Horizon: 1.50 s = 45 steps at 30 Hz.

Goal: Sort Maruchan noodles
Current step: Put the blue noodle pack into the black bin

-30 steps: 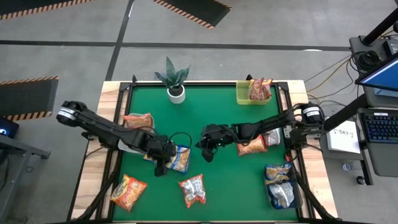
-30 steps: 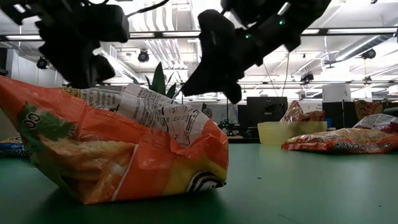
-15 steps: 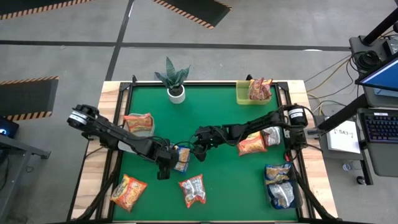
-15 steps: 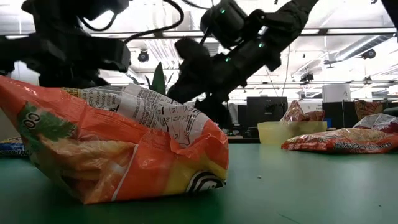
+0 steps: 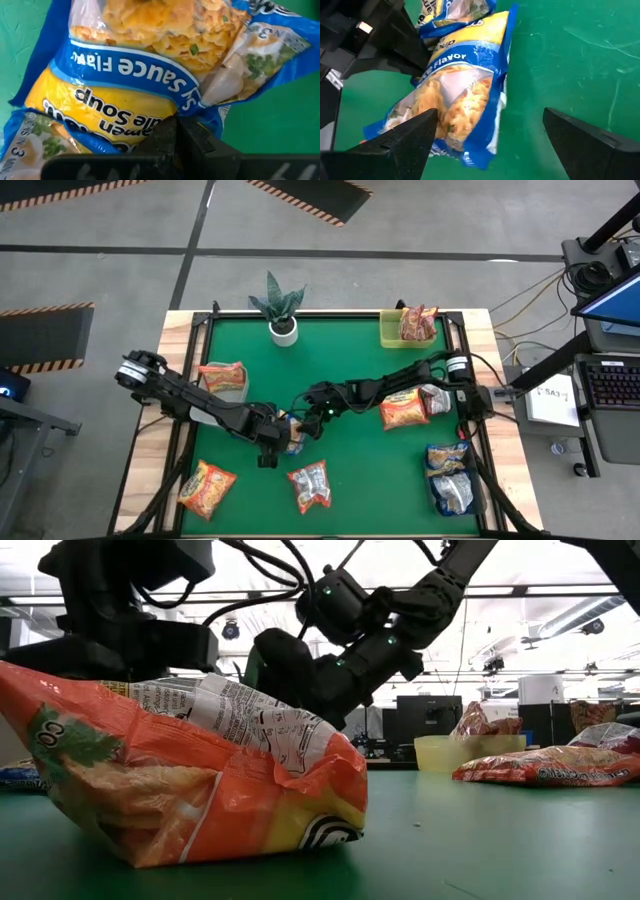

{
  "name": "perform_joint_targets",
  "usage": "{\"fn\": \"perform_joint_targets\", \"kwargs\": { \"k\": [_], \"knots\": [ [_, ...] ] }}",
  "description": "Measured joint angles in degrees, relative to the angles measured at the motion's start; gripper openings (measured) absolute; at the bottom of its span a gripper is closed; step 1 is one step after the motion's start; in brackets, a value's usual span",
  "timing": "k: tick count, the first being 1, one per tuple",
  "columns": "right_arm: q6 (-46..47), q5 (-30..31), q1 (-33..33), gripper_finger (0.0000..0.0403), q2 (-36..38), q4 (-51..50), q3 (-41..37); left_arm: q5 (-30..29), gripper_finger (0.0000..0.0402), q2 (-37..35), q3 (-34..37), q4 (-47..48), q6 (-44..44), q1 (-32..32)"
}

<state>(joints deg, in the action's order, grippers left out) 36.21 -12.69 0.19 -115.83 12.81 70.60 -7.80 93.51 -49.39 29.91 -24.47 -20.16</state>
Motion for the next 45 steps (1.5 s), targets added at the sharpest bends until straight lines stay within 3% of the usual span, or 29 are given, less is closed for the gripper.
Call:
{"fn": "perform_joint_targets", "kwargs": {
  "k": [10,23,35,45],
  "knots": [
    [0.5,-5.7,0.0,0.0339,-0.6,6.4,1.1,-0.5,0.0000,0.0,0.0,-1.0,0.0,0.0],
    [1.7,-4.0,0.3,0.0332,-4.5,6.4,2.6,-0.8,0.0000,0.0,0.0,-3.1,1.3,0.0],
    [0.3,-6.4,0.2,0.0323,-7.0,6.9,4.7,-0.8,0.0000,0.0,0.0,-3.1,1.5,0.0],
    [-0.1,-7.6,0.2,0.0197,-6.9,7.2,4.7,-0.9,0.0000,-0.1,-0.1,-2.6,1.9,0.0]
  ]
}}
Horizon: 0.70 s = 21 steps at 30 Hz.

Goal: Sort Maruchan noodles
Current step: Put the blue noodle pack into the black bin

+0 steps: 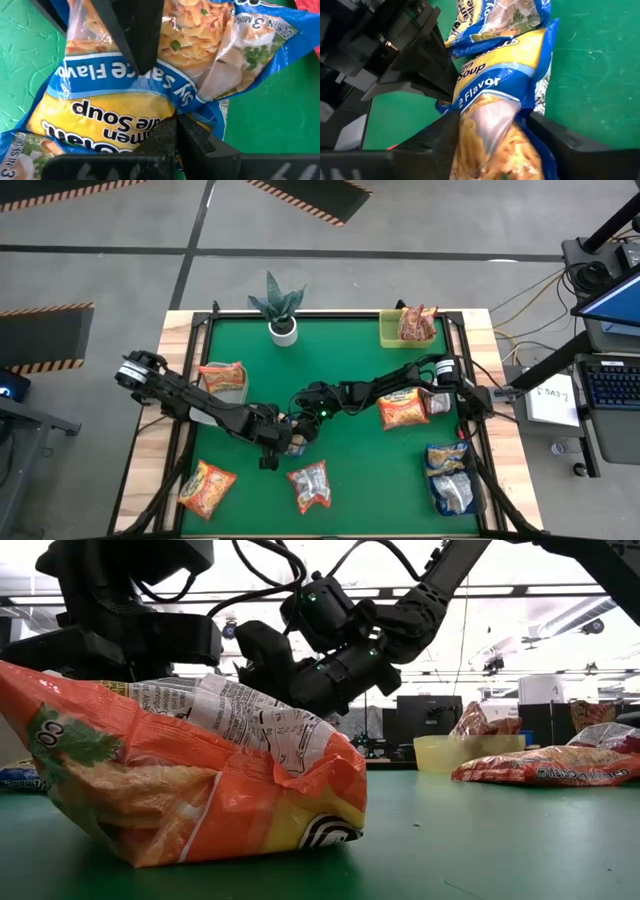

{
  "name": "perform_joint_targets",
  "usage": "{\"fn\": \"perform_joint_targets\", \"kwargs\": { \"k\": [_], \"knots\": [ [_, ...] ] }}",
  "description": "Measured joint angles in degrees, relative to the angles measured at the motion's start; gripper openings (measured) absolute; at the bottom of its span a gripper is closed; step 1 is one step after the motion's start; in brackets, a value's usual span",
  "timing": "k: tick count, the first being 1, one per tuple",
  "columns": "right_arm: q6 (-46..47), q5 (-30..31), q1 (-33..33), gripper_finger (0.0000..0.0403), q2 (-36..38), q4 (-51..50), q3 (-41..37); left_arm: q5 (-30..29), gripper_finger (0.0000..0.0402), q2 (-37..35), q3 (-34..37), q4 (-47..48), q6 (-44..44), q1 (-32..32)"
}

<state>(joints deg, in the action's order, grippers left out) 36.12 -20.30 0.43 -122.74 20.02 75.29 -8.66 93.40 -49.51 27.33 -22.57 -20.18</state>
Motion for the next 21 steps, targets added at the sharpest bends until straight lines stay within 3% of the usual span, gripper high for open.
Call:
{"fn": "perform_joint_targets", "kwargs": {
  "k": [10,16,21],
  "knots": [
    [-3.8,-3.9,0.0,0.0112,1.8,0.0,-0.3,-3.2,0.0000,-7.6,-0.1,4.4,1.1,0.0],
    [-4.4,-5.6,-0.1,0.0100,1.9,0.1,-0.3,-3.5,0.0000,-16.8,-0.1,4.6,3.3,0.0],
    [-4.7,-5.3,-0.3,0.0099,1.9,0.5,-0.3,-8.8,0.0000,-25.1,-0.2,3.8,4.1,-0.1]
  ]
}}
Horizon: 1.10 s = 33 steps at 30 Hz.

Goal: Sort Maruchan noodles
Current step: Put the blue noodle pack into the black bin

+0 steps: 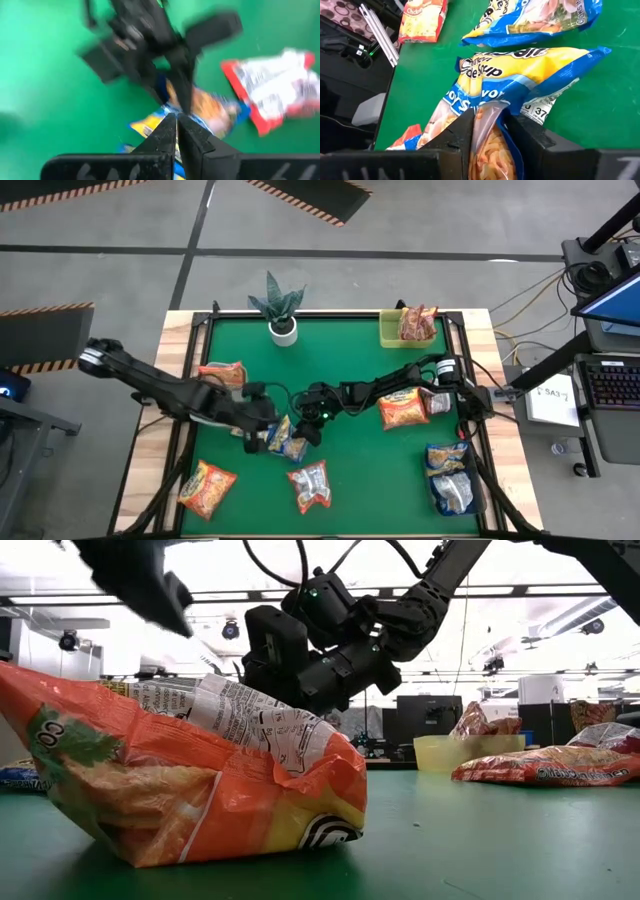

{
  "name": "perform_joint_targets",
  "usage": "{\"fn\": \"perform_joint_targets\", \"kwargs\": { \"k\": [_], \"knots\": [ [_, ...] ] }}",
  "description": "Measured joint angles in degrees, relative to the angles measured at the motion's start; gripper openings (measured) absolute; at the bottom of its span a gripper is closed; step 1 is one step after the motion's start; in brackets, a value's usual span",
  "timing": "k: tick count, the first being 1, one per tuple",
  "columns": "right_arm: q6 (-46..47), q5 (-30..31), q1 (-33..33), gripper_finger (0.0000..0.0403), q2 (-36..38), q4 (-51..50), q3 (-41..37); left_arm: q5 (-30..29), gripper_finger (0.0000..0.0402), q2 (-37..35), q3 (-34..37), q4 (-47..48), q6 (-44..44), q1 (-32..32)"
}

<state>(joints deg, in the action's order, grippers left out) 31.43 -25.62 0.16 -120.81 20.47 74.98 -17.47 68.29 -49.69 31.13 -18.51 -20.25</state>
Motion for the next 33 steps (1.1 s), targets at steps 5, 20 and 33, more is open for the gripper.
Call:
{"fn": "perform_joint_targets", "kwargs": {
  "k": [5,20,33],
  "knots": [
    [0.8,-0.2,-0.3,0.0077,0.1,0.2,0.0,-6.0,0.0000,-6.0,0.2,-3.0,0.9,-0.1],
    [1.1,-11.9,-1.6,0.0036,3.7,0.5,0.3,-19.5,0.0000,-6.9,0.3,-8.5,3.1,-0.1],
    [-23.9,-18.6,0.3,0.0035,26.0,-43.6,0.1,-22.6,0.0000,-6.8,0.3,-13.2,7.1,-0.1]
  ]
}}
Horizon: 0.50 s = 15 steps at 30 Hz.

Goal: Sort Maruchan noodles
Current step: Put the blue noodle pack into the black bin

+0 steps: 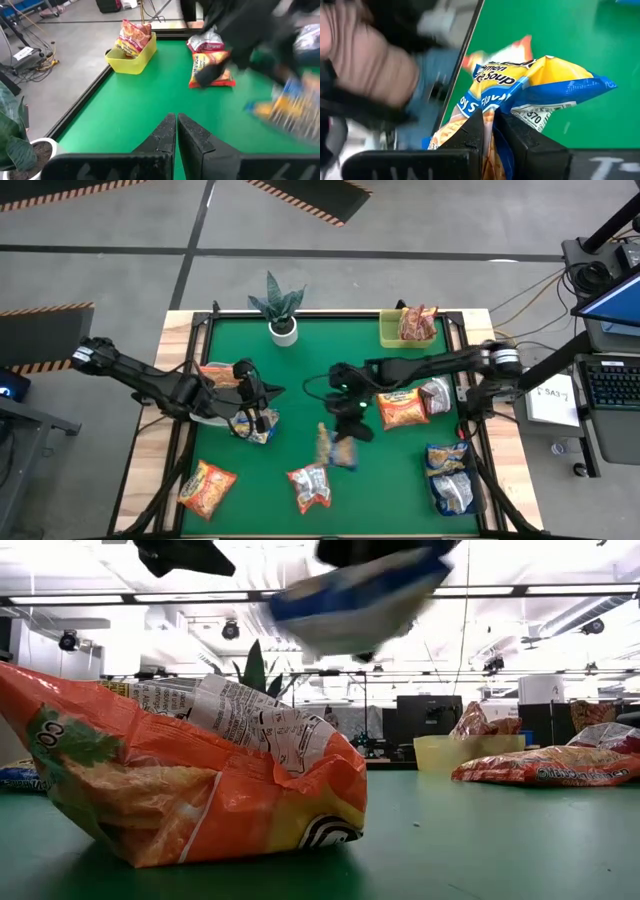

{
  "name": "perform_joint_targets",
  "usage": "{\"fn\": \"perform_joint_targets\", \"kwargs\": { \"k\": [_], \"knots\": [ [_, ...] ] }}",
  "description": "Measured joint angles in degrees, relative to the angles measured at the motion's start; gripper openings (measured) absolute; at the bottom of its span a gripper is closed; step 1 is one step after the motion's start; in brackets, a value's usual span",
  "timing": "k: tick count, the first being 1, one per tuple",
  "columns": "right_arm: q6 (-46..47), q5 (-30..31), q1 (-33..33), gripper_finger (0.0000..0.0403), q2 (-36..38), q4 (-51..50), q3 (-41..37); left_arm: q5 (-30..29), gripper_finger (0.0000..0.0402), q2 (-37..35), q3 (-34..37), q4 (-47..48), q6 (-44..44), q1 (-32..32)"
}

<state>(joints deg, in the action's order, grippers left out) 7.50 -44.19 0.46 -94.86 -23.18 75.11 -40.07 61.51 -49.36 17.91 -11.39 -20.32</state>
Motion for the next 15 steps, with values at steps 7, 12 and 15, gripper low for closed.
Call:
{"fn": "perform_joint_targets", "kwargs": {
  "k": [7,12,15],
  "knots": [
    [0.4,8.0,6.9,0.0035,13.7,-24.2,-0.8,0.0,0.0000,1.4,0.0,-1.2,0.7,0.0],
    [10.8,20.6,13.3,0.0035,21.7,-30.3,-3.0,0.1,0.0000,2.6,0.0,-3.2,2.4,0.0],
    [18.5,24.6,17.1,0.0035,25.9,-34.6,-4.9,0.1,0.0000,3.3,0.0,-4.6,3.3,0.0]
  ]
}}
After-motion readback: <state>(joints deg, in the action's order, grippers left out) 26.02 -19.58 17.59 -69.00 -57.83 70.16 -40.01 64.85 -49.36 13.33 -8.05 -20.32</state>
